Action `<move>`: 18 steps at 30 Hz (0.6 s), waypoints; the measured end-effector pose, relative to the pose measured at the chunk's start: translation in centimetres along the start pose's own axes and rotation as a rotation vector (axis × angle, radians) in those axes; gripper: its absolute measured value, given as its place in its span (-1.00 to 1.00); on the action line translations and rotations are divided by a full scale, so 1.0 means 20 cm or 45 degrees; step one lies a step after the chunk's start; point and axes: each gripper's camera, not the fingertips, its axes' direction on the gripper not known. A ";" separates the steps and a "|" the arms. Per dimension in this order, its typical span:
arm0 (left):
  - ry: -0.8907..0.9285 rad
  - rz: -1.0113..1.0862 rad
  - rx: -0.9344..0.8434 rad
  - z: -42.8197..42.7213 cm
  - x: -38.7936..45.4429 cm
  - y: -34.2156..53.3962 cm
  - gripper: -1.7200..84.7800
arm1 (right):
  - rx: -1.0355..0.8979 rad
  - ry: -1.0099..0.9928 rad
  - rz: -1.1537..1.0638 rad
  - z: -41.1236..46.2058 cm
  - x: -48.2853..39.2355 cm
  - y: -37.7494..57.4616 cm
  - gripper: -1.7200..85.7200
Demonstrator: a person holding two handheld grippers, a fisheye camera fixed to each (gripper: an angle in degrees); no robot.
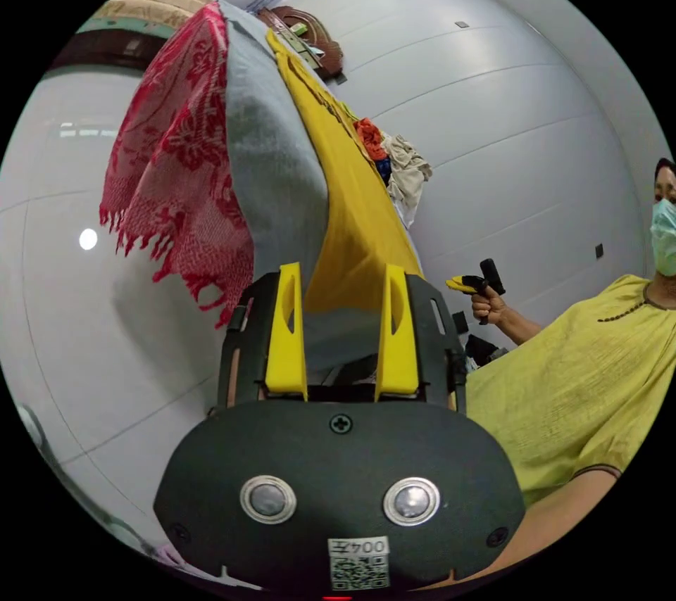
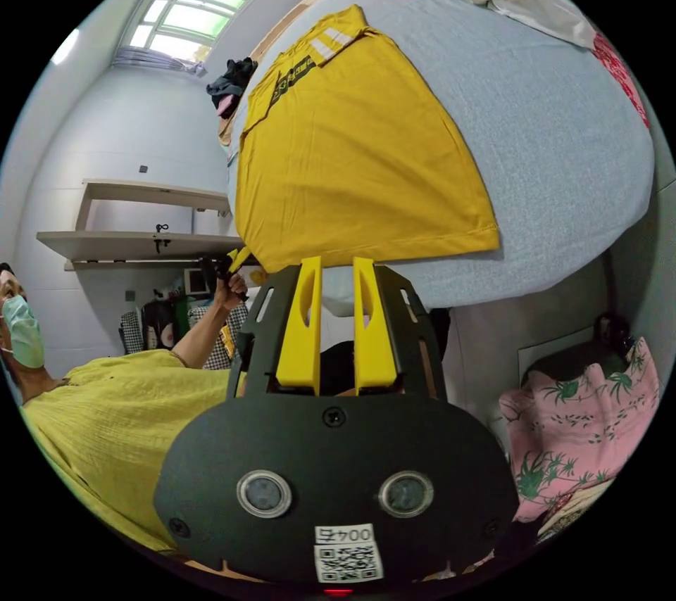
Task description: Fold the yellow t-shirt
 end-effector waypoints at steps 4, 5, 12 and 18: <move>0.116 0.050 0.014 0.01 -0.11 -0.05 -0.62 | -0.030 0.014 0.023 0.01 0.03 -0.01 -0.79; 0.144 0.062 0.021 0.01 -0.14 -0.06 -0.63 | -0.038 0.015 0.024 0.01 0.04 -0.01 -0.80; 0.284 0.060 -0.039 0.11 -0.28 -0.02 -0.71 | -0.053 0.023 0.003 -0.01 0.08 -0.04 -0.82; 0.273 -0.035 -0.085 0.27 -0.37 0.06 -0.73 | -0.035 0.016 0.046 -0.07 0.21 -0.04 -0.82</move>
